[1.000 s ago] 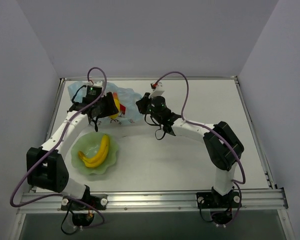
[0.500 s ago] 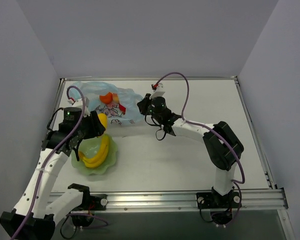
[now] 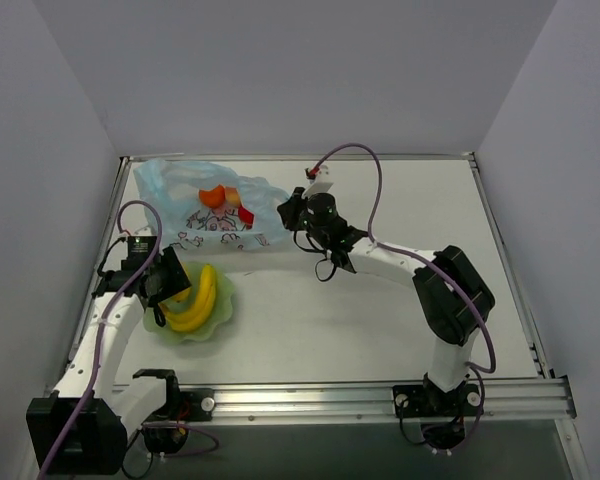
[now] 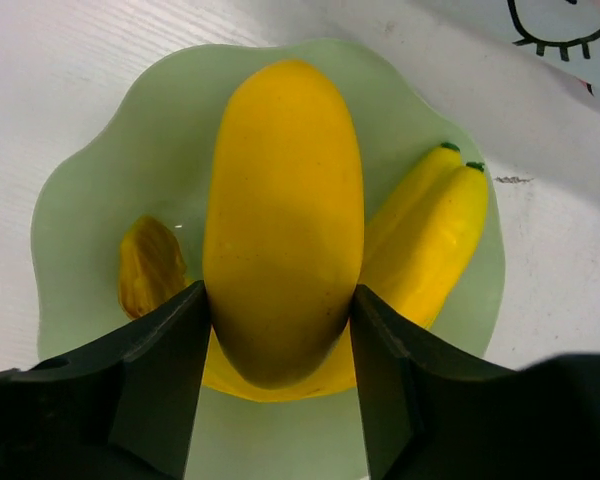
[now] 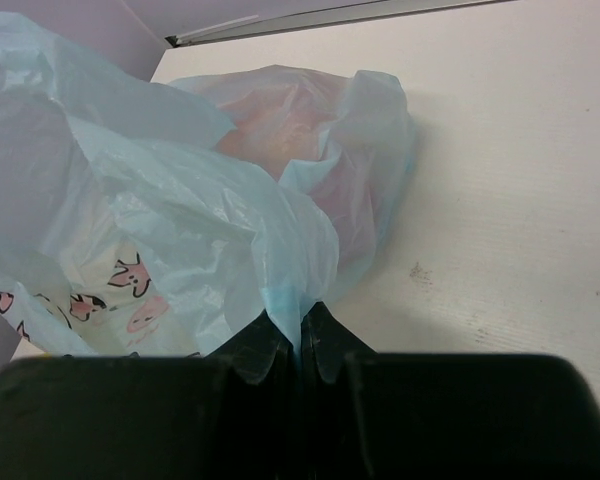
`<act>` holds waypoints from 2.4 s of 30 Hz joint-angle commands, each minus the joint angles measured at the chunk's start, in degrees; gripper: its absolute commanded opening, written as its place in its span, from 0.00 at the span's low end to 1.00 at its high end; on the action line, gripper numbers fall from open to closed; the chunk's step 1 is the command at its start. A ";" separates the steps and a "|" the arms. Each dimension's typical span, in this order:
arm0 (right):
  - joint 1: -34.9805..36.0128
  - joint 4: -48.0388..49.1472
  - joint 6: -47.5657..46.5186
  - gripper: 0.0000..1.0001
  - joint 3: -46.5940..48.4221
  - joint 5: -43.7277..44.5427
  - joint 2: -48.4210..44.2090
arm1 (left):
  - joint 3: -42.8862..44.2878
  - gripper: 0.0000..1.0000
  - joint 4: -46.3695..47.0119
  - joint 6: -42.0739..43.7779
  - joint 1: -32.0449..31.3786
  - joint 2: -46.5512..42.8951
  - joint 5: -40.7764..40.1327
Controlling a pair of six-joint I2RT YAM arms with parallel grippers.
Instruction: Take the fake fruits out of the plastic bag
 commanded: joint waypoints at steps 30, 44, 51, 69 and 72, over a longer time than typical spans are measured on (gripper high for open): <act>0.90 3.29 1.42 0.00 -4.55 0.84 -3.81 | 30.06 0.16 18.66 1.97 -18.67 31.04 -8.74; 1.17 1.54 0.37 0.00 -0.77 0.22 -1.61 | 43.68 0.73 23.58 6.28 -16.56 51.10 1.82; 1.34 1.45 0.45 0.00 -0.32 -0.57 0.14 | 48.34 0.85 24.29 8.30 -16.47 56.91 2.27; 1.43 2.41 0.90 0.00 -0.76 -0.83 1.38 | 43.95 0.52 30.36 10.15 -16.47 56.48 2.53; 1.17 2.41 0.90 0.00 -0.33 -0.75 1.20 | 41.23 0.51 28.60 7.96 -16.47 52.00 3.32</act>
